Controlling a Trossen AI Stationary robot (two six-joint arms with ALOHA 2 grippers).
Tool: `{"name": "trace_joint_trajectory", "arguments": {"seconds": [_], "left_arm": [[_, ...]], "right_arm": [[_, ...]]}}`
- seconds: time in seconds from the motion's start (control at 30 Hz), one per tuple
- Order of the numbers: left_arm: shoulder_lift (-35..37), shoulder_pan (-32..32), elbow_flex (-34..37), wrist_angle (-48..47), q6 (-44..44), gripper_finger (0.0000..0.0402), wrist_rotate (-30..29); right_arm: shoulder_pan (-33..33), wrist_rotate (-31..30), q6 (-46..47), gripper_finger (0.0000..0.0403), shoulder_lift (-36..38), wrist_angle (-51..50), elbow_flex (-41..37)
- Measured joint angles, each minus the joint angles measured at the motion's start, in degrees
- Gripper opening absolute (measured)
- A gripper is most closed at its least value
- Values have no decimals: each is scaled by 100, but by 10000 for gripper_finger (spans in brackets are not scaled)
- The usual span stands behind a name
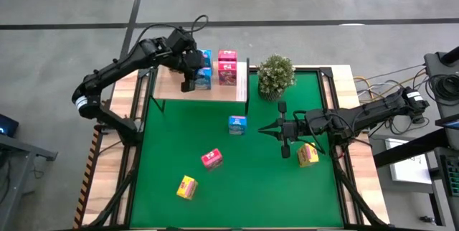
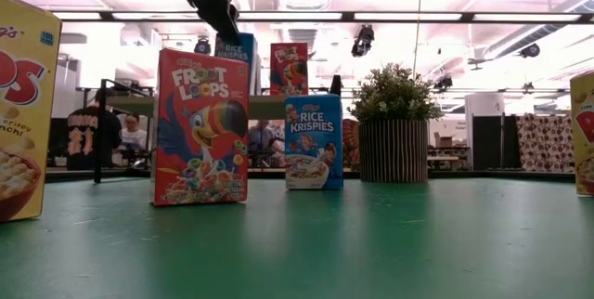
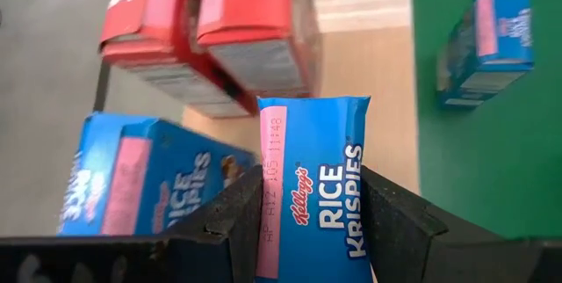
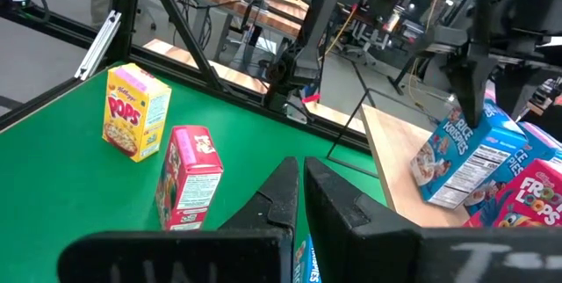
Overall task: Stack cereal on shelf
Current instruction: Put the bottom blue cereal box on the shelf aligned with the other blue cereal box
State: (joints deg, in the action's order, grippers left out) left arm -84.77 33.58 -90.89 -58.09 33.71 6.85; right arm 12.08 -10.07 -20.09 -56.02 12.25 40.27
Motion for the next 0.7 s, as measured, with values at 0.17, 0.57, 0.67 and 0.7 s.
{"name": "trace_joint_trajectory", "arguments": {"seconds": [0.17, 0.57, 0.67, 0.7], "left_arm": [[0, 8, 0, -1, 26, 148, -37], [2, 50, -2, -43, 28, 149, -131], [2, 55, -2, -48, 12, 149, -170], [2, 57, -2, -55, 12, 149, -172]], "right_arm": [[0, 0, -1, 12, -1, 0, 0], [0, 0, 11, 12, -1, -1, 0], [0, 0, 12, 12, -1, -1, 0], [0, 0, 12, 12, -1, -2, 0]]}}
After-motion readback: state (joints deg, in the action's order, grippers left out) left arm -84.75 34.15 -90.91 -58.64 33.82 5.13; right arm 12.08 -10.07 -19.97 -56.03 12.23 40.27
